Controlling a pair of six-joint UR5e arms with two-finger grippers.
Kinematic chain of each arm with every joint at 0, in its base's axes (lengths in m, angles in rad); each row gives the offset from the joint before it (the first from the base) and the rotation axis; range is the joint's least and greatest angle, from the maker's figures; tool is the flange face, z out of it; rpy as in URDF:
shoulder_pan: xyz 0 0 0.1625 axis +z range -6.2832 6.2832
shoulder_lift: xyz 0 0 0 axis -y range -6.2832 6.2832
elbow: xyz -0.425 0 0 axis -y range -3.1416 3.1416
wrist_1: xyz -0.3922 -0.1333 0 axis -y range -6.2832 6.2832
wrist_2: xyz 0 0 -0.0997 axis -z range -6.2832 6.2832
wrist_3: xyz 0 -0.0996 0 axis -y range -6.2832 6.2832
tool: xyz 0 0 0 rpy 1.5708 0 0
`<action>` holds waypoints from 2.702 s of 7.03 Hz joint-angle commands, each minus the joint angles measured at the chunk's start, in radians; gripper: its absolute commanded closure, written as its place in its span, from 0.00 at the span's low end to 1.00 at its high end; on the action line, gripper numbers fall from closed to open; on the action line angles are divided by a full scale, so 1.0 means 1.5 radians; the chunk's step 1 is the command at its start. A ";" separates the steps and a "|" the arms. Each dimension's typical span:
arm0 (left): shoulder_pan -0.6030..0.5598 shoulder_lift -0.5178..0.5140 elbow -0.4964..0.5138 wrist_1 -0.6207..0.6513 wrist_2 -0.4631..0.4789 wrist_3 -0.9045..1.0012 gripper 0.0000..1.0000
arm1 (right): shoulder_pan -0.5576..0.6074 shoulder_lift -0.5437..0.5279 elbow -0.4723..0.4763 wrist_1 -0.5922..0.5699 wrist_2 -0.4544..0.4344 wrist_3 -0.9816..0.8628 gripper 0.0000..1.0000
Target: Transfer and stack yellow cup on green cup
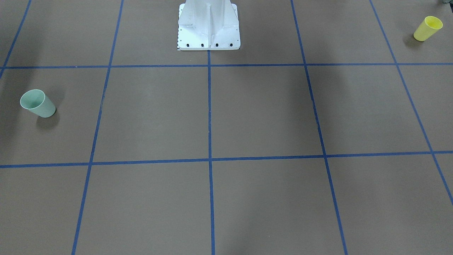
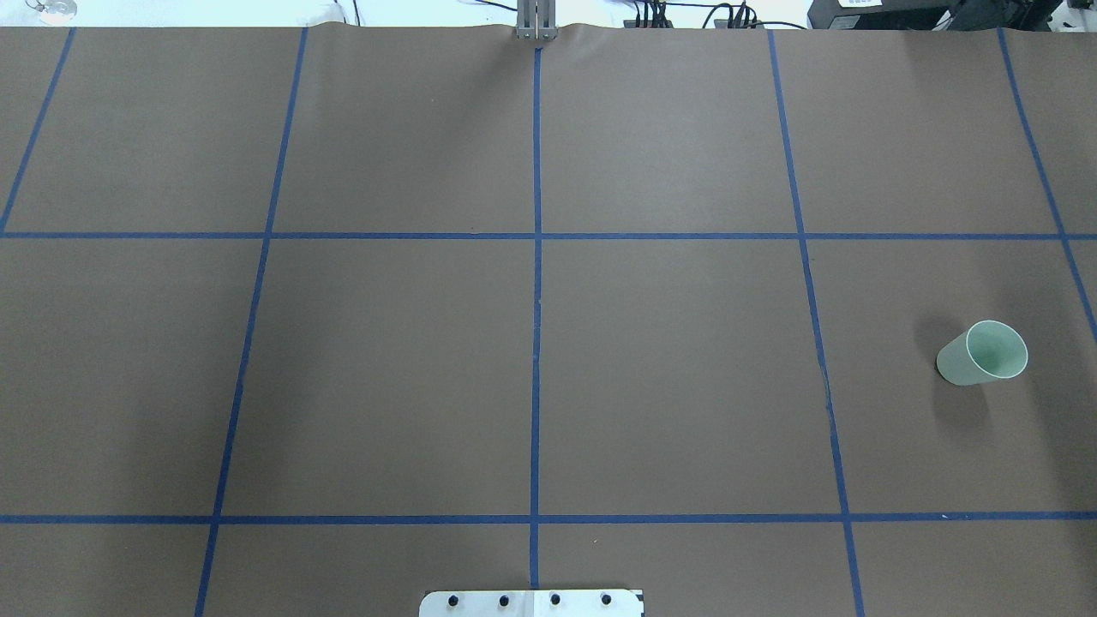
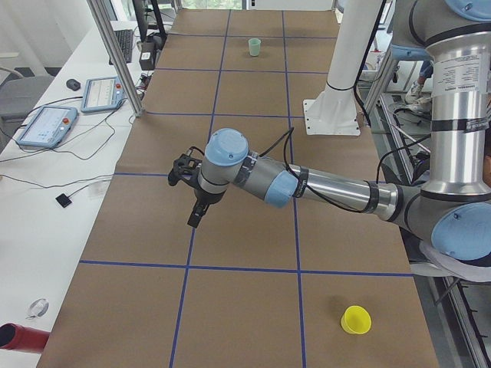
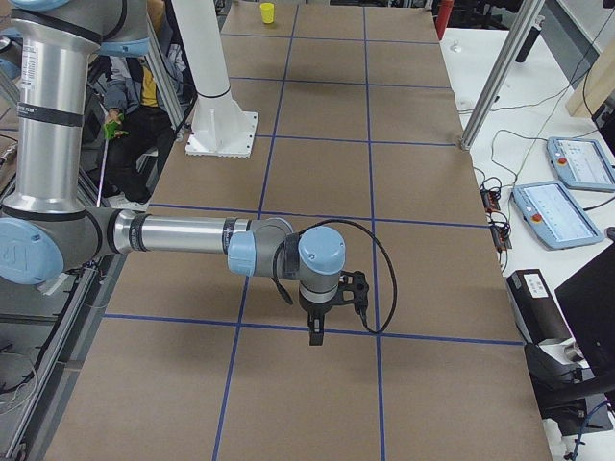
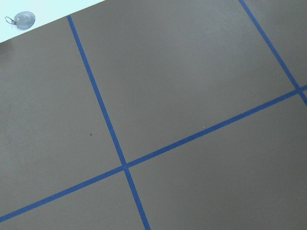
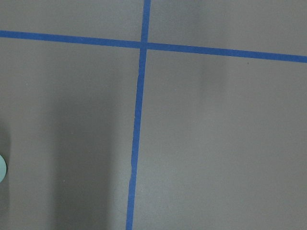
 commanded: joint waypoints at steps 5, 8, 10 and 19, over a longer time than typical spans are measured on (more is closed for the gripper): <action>0.133 0.016 -0.007 -0.091 0.356 -0.467 0.00 | 0.000 -0.032 -0.026 0.194 0.003 0.006 0.00; 0.143 0.082 -0.009 -0.086 0.522 -0.575 0.00 | 0.000 -0.037 -0.009 0.230 0.052 0.213 0.00; 0.195 0.157 -0.009 -0.067 0.640 -0.719 0.00 | -0.001 -0.049 -0.015 0.242 0.056 0.204 0.00; 0.363 0.166 0.003 0.519 0.581 -1.256 0.00 | -0.009 -0.053 -0.016 0.300 0.056 0.185 0.00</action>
